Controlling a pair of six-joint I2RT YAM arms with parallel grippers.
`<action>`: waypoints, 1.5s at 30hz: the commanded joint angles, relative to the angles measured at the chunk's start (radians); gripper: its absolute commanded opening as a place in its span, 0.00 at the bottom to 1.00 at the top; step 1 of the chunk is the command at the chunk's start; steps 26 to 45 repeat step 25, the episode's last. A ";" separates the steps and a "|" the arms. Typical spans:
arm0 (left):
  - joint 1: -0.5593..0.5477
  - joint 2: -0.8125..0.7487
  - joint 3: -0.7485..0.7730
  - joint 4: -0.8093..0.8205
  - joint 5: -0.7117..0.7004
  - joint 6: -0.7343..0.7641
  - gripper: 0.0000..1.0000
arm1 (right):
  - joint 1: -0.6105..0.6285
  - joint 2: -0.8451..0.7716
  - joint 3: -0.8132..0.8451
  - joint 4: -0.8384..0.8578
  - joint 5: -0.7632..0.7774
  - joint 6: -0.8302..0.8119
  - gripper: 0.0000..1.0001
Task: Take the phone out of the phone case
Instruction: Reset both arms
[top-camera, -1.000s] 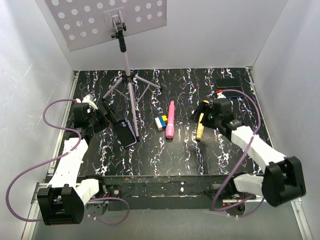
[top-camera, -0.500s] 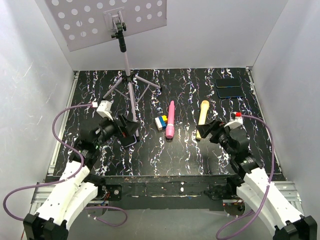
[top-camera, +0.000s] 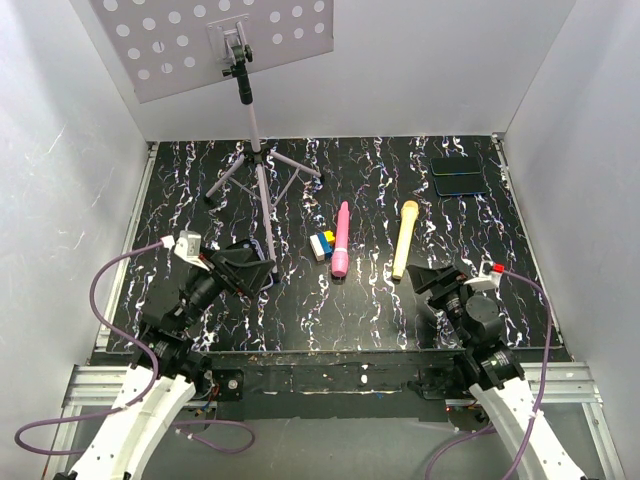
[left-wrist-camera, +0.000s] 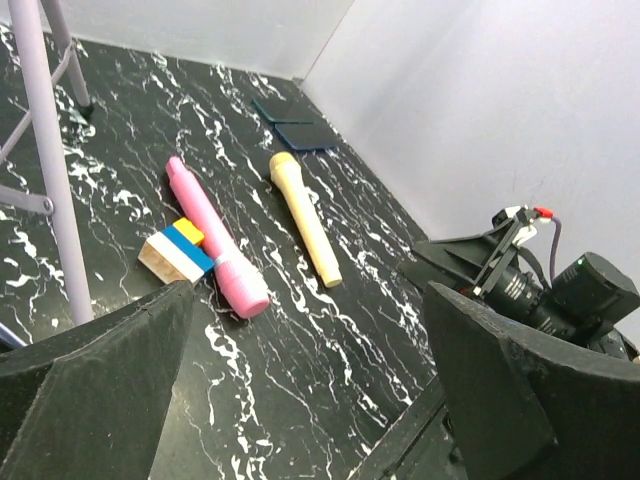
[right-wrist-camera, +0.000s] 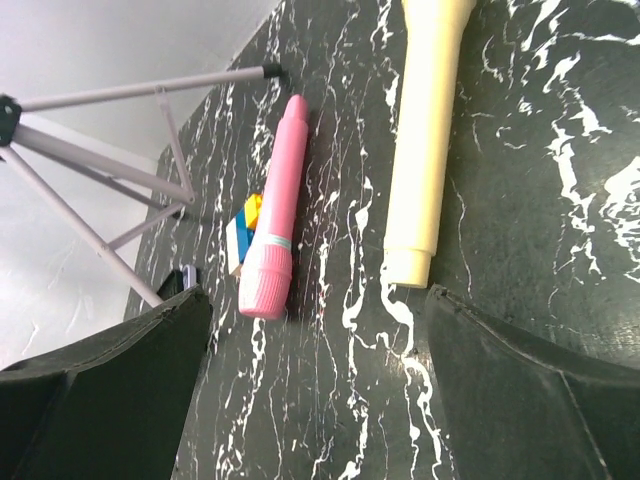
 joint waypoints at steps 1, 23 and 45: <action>-0.006 -0.017 -0.012 0.028 -0.047 -0.033 0.98 | 0.002 -0.175 -0.019 -0.062 0.122 0.054 0.94; -0.006 0.049 -0.001 0.083 -0.070 -0.057 0.98 | 0.002 -0.194 0.024 -0.228 0.261 0.148 0.98; -0.006 0.056 0.002 0.083 -0.072 -0.053 0.98 | 0.000 -0.177 0.035 -0.234 0.250 0.140 0.98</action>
